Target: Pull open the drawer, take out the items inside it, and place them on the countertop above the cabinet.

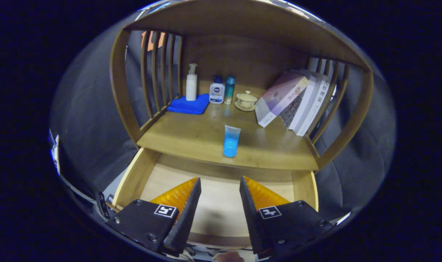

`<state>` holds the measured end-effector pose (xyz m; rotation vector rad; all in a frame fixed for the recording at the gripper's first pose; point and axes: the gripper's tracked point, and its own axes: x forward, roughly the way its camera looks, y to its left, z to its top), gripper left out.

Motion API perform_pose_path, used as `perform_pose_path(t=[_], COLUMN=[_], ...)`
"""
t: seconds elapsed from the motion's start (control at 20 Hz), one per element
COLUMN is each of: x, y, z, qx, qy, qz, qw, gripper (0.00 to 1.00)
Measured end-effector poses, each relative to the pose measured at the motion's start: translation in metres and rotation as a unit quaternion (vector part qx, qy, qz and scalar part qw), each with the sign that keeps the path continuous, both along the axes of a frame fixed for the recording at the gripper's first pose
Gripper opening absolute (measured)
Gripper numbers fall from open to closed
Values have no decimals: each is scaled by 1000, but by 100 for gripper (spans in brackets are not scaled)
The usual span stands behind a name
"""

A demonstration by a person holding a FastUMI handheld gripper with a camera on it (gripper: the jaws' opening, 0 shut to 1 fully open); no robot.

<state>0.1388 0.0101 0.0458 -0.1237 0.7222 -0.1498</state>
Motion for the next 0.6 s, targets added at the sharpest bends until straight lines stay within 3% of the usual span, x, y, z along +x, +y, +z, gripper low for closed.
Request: perform_pose_path(t=[0.15,0.45,0.6], x=[-28,-78,-97], y=[5,10,11], z=[1,12,-3], qx=[8,21,23], qy=[-27,-130,-154], qz=[10,24,32], qw=[1000,991,987], gripper=[79,84,100])
